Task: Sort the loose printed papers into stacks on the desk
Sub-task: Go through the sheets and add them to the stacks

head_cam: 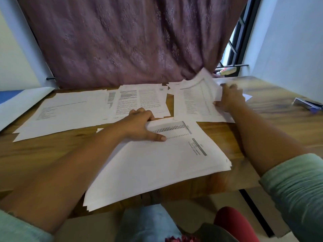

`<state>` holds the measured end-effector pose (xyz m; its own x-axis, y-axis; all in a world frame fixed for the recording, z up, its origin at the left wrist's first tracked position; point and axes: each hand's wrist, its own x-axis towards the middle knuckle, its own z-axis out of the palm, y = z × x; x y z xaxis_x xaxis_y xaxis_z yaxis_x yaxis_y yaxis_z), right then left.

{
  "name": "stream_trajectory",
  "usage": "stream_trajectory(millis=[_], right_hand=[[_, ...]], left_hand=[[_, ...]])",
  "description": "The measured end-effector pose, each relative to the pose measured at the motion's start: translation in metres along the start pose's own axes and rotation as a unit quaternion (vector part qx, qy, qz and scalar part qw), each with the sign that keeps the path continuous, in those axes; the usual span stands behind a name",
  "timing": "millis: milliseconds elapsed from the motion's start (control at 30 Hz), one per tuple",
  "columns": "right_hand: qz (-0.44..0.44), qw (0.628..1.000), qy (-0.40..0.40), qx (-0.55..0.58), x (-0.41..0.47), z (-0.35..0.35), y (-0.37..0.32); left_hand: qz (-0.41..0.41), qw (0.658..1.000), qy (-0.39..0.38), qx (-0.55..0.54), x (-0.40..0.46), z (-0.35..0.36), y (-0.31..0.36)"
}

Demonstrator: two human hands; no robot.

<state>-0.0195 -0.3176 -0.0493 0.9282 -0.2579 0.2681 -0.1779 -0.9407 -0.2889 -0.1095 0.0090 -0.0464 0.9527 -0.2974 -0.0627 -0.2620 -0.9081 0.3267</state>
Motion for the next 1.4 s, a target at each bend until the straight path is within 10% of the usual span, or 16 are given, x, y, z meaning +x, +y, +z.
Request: stream_trajectory(millis=[100,333,500,633,967,1400], right_hand=[[-0.117,0.987,0.055,-0.092,0.001,0.000,-0.013],[-0.148,0.974,-0.135,-0.103,-0.022,0.010,-0.043],[-0.162,0.974,-0.062,0.144,-0.042,-0.006,-0.050],[-0.161,0.923,-0.169,0.304,-0.072,-0.029,-0.052],[-0.144,0.915,-0.239,0.291,-0.089,-0.041,-0.040],[-0.070,0.844,-0.154,0.509,-0.103,-0.050,-0.063]], left_hand=[[-0.030,0.999,-0.025,0.035,0.008,-0.007,0.004],[-0.062,0.994,-0.056,-0.074,0.011,-0.016,-0.004],[-0.074,0.953,-0.125,-0.265,-0.005,-0.031,-0.026],[-0.062,0.938,-0.066,-0.333,-0.016,-0.026,-0.042],[-0.041,0.865,0.112,-0.487,-0.038,-0.026,-0.045],[-0.031,0.778,0.258,-0.572,-0.023,-0.030,-0.050]])
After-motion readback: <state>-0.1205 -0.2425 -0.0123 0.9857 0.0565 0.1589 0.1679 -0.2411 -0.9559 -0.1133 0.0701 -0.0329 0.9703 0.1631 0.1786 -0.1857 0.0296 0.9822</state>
